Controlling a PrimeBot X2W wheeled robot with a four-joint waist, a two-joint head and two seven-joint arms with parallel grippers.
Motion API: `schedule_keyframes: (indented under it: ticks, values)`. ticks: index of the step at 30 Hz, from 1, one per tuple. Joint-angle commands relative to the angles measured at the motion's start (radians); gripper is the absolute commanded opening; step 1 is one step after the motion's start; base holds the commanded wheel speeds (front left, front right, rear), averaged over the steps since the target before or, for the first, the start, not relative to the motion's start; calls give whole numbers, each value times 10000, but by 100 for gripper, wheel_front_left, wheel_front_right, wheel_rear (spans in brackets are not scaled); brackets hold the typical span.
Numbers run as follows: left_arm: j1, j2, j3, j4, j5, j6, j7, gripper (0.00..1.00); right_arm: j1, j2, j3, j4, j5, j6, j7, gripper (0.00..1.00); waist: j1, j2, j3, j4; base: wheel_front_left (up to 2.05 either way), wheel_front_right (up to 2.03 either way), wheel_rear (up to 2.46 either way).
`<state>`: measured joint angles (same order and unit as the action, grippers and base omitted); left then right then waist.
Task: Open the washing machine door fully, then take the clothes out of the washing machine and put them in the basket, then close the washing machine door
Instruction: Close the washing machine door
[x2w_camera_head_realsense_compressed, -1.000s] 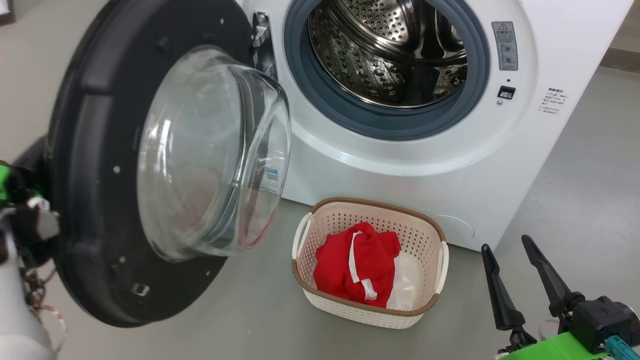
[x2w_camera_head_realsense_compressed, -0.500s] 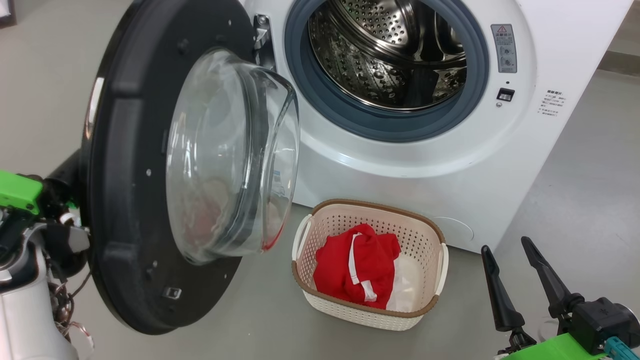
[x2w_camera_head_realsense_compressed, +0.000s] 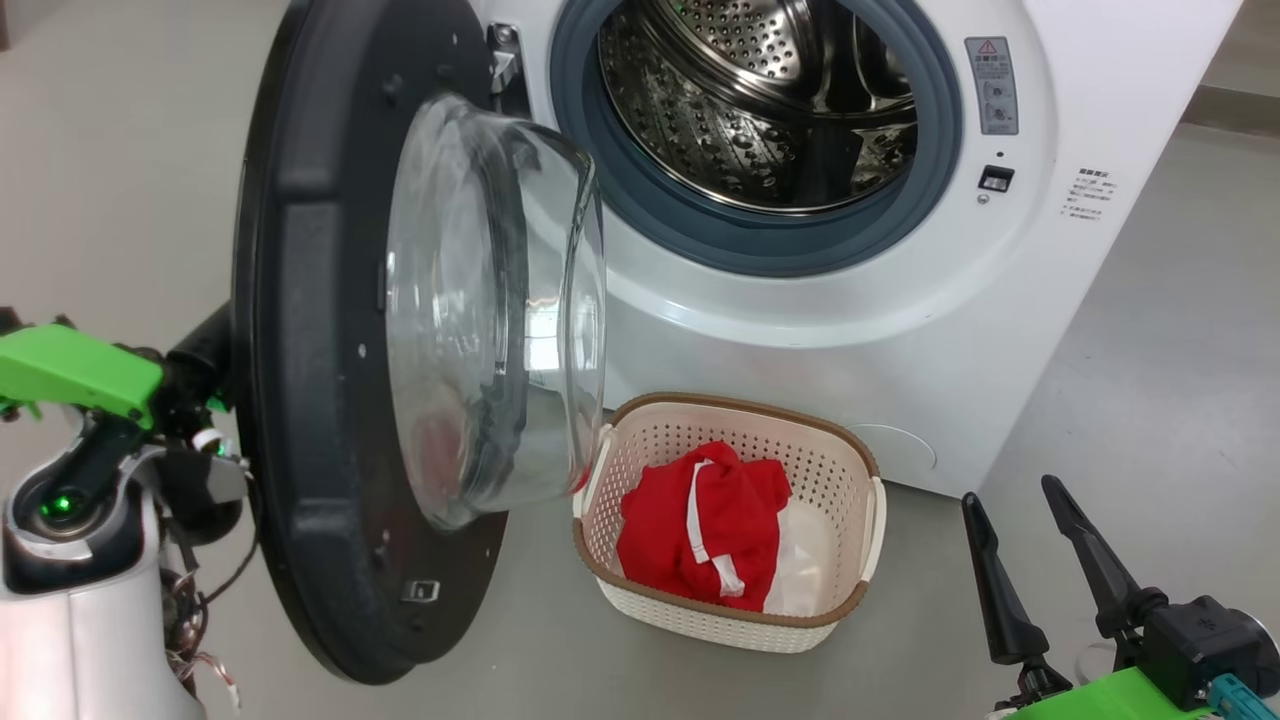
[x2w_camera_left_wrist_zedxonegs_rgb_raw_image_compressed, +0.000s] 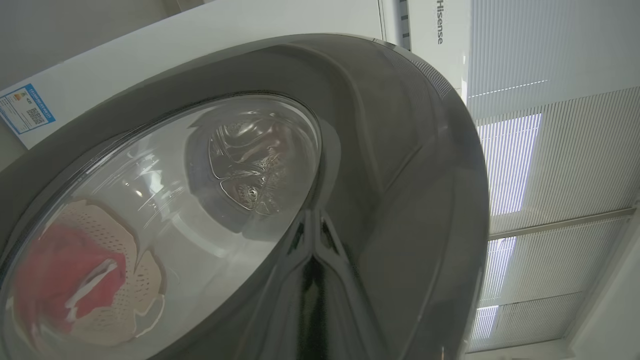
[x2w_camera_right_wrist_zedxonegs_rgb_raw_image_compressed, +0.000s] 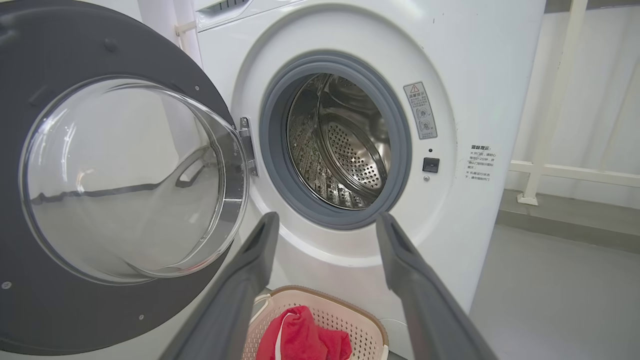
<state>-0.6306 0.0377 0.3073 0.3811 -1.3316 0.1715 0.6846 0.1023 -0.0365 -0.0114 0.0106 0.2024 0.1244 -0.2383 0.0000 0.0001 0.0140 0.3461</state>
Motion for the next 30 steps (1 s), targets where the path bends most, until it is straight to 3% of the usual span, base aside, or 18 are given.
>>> schedule_keyframes:
  ticks: [1, 15, 30]
  values:
    - [-31, 134, -31, -319, -154, 44, -17, 0, -290, -137, 274, -213, 96, 63, -123, 100, 0, -1, 9, -62, 0, 0, 0]
    - [-176, 127, -1303, 167, -1282, -224, -797, 0, -334, -137, 283, -224, 63, 63, -111, 100, 0, -1, 101, -645, 0, 0, 0]
    - [-367, 126, -1873, 583, -1857, -612, -1217, 0, -417, -137, 289, -275, 13, 63, -64, 100, 0, -1, 202, -1231, 0, 0, 0]
